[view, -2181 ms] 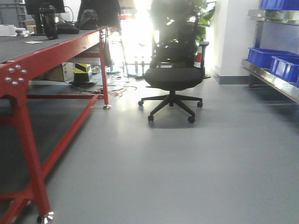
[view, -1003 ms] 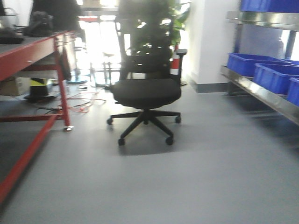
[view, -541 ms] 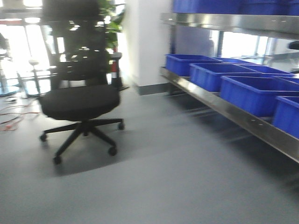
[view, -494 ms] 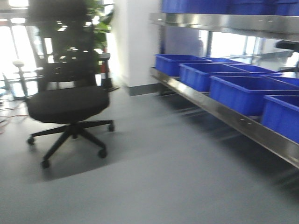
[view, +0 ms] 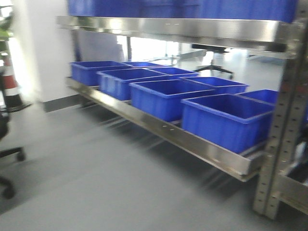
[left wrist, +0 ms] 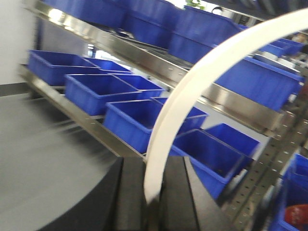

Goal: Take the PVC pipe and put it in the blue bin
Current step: 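Drive the base past the table toward the shelf of blue bins, then position both held clamps above the blue bins on the shelf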

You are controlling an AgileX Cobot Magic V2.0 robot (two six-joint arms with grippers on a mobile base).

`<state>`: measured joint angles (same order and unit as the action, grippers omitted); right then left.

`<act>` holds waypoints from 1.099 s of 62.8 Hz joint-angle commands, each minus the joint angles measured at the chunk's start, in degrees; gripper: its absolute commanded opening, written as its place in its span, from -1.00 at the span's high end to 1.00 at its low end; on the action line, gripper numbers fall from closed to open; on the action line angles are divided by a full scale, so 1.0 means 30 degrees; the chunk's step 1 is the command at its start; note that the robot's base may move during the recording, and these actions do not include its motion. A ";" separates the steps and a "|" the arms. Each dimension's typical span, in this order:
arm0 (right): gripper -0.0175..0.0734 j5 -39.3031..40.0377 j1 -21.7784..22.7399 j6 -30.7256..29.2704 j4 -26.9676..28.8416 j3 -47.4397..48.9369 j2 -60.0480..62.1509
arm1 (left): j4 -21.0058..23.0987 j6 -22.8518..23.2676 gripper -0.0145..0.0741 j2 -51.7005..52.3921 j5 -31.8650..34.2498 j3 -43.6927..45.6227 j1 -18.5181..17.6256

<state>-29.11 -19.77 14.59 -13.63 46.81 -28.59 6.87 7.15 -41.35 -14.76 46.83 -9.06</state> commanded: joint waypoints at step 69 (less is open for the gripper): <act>0.98 0.0413 0.0031 -0.0054 -0.0195 -0.0030 0.0059 | 0.0104 -0.0023 0.92 0.0071 0.0411 0.0064 -0.0107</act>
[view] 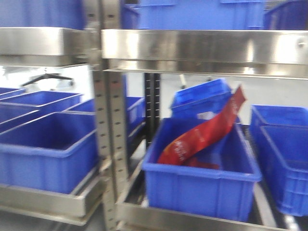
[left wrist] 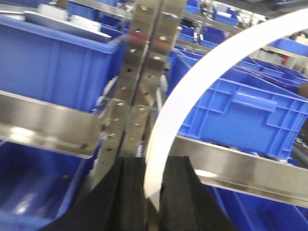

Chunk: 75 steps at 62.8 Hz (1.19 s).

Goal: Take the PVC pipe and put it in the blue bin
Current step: 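Position both held clamps above the blue bins on the shelf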

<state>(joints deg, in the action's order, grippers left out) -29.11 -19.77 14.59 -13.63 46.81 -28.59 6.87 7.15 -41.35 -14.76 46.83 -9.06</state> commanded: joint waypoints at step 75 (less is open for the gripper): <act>0.98 0.0413 0.0031 -0.0054 -0.0195 -0.0030 0.0059 | 0.0104 -0.0023 0.92 0.0021 0.0411 0.0064 -0.0107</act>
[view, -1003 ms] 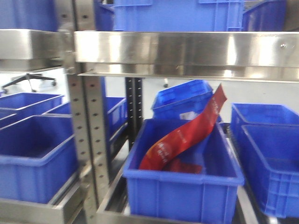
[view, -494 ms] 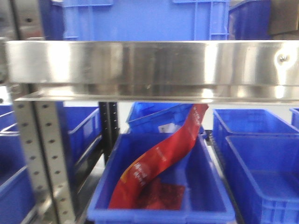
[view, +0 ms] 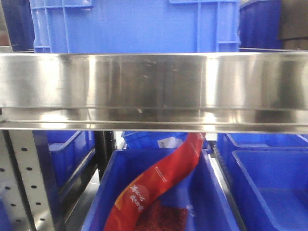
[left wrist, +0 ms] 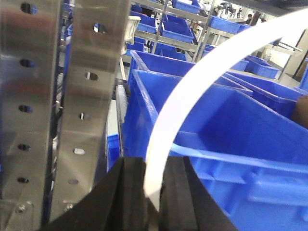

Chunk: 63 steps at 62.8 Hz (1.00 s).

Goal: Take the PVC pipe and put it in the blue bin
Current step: 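Position both held clamps above the blue bins on the shelf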

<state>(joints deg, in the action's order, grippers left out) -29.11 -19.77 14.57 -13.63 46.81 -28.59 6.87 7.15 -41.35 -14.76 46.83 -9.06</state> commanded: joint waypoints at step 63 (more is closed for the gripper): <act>0.98 0.3120 0.0031 -0.0049 -0.0195 0.0020 0.0059 | 0.0104 -0.0023 0.92 0.0029 0.0480 0.0064 -0.0107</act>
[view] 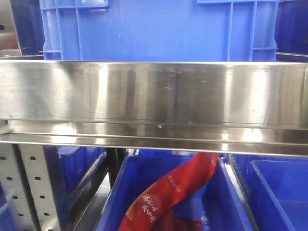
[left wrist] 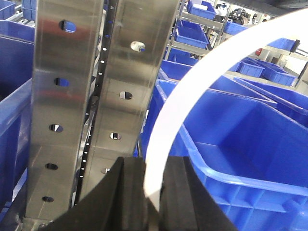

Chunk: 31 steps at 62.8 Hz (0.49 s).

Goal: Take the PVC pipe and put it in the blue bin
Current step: 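Position both held clamps above the blue bins on the shelf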

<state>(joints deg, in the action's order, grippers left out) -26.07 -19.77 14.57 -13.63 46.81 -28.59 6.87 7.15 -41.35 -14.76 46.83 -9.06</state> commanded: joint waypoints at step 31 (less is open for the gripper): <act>0.98 0.4468 0.0031 -0.0048 -0.0195 0.0020 0.0059 | 0.0223 -0.0023 0.92 0.0029 0.1531 0.0064 -0.0107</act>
<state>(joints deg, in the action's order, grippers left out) -15.56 -19.77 14.57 -13.63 46.81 -28.59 6.87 7.15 -41.35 -11.48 46.83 -9.06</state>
